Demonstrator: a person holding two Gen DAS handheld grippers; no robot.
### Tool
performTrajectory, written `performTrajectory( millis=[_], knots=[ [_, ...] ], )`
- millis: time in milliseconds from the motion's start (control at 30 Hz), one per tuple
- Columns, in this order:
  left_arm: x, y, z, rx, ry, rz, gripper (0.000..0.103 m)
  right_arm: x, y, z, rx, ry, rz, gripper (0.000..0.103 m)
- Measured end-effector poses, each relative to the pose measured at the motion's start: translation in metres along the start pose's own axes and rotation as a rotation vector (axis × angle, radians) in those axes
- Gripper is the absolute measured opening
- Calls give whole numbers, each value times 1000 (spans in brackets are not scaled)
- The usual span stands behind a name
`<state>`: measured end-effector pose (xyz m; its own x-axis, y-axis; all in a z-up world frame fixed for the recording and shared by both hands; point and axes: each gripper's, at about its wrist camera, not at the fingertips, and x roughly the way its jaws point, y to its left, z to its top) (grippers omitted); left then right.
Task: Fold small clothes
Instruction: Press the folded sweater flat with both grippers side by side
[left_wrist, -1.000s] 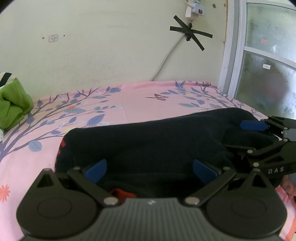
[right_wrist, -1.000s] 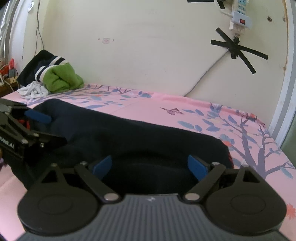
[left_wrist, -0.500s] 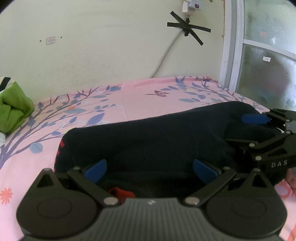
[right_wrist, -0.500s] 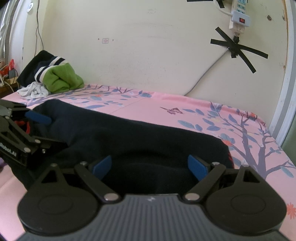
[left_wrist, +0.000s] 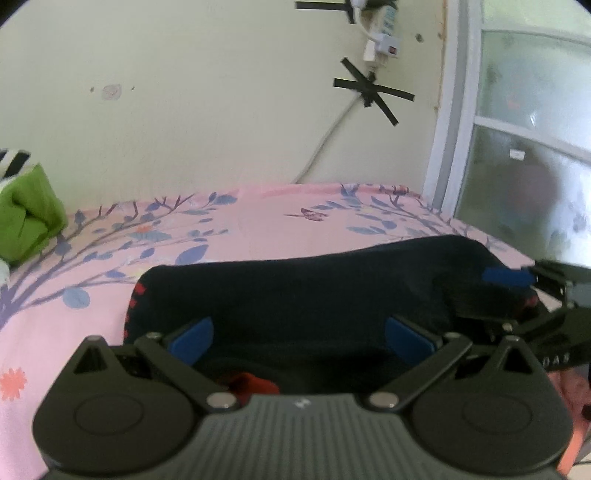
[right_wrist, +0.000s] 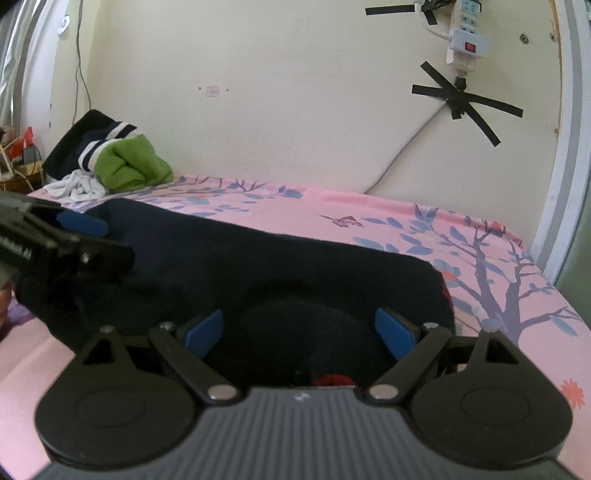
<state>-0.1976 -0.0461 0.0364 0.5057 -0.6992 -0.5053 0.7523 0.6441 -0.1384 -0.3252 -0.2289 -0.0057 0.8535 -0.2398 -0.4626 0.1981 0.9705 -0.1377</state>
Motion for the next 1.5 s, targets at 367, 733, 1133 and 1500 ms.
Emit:
performTrajectory(
  millis=[367,733,1133,1500],
  knots=[
    [11,0,1,-25,43,37,103,6,6,-1,-46,27,-22,83],
    [16,-7,1,34,84,69,103,7,3,-2,-40,26,-14,83],
    [17,-8,1,47,89,75,103,6,-1,-1,-27,25,-2,83],
    [17,-9,1,48,89,77,103,6,-1,-2,-26,25,-3,83]
  ],
)
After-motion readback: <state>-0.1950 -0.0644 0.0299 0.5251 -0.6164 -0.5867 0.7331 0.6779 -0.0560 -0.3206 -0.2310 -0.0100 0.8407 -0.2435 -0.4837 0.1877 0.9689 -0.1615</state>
